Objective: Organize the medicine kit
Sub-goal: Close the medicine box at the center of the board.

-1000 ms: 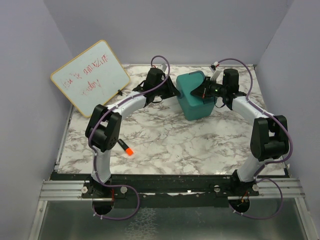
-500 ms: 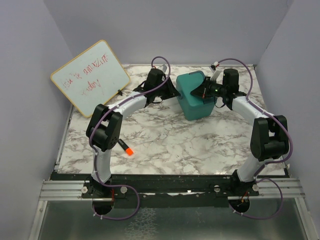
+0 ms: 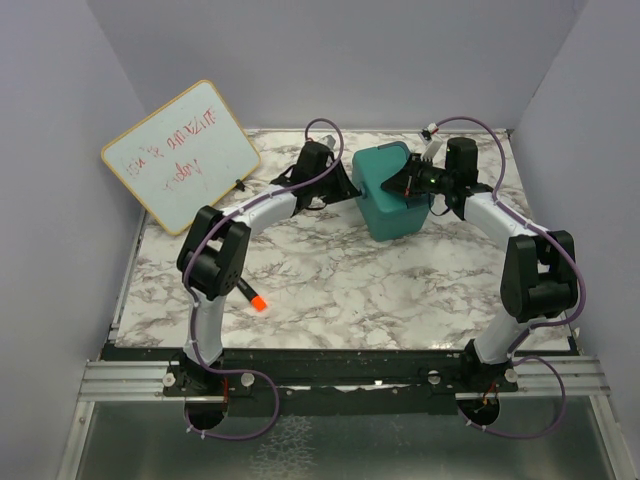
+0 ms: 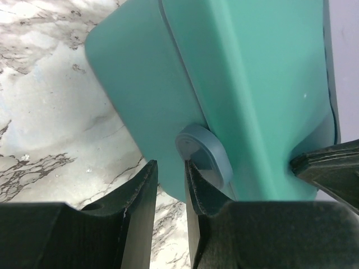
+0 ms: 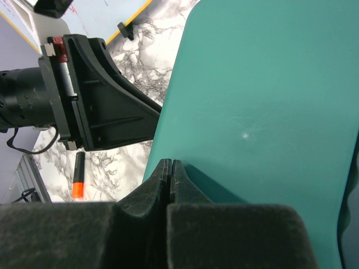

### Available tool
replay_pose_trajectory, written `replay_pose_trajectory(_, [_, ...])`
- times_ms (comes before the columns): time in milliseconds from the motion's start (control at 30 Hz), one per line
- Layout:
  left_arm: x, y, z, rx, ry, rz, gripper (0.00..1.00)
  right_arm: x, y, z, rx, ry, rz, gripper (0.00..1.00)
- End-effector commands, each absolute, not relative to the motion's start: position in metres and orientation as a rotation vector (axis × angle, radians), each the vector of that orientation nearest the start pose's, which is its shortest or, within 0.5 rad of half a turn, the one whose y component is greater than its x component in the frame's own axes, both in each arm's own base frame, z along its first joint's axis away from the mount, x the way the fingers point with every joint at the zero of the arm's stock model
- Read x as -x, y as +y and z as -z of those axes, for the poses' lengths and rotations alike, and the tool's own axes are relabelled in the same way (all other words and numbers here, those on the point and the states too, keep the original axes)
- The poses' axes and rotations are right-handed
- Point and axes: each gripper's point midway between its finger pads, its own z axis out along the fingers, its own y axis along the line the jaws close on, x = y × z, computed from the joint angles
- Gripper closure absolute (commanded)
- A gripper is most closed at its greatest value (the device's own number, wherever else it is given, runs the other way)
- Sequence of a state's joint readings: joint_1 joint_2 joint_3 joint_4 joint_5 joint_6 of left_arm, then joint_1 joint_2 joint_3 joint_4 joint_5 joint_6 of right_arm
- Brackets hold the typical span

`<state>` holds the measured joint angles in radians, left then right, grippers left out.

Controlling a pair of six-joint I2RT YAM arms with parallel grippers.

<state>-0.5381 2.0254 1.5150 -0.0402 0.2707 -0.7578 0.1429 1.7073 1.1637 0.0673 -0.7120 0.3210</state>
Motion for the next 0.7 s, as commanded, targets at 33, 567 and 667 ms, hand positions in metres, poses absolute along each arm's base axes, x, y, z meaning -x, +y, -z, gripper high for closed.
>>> replay_pose_trajectory(33, [-0.4482,-0.3722,-0.1433,0.047,2.247,1.051,0.72,-0.4069,0.1834,-0.1162,0.209,2.261,-1.016,1.0])
replay_pose_trajectory(567, [-0.452,-0.3799,-0.148,0.025,2.241,1.067,0.71,-0.4052,0.1825,-0.1128,0.202,2.271,-1.011,0.99])
replay_pose_trajectory(667, [-0.4497,-0.3741,-0.1471,0.015,2.257,1.031,0.7,-0.4053,0.182,-0.1141,0.203,2.269,-1.008,0.99])
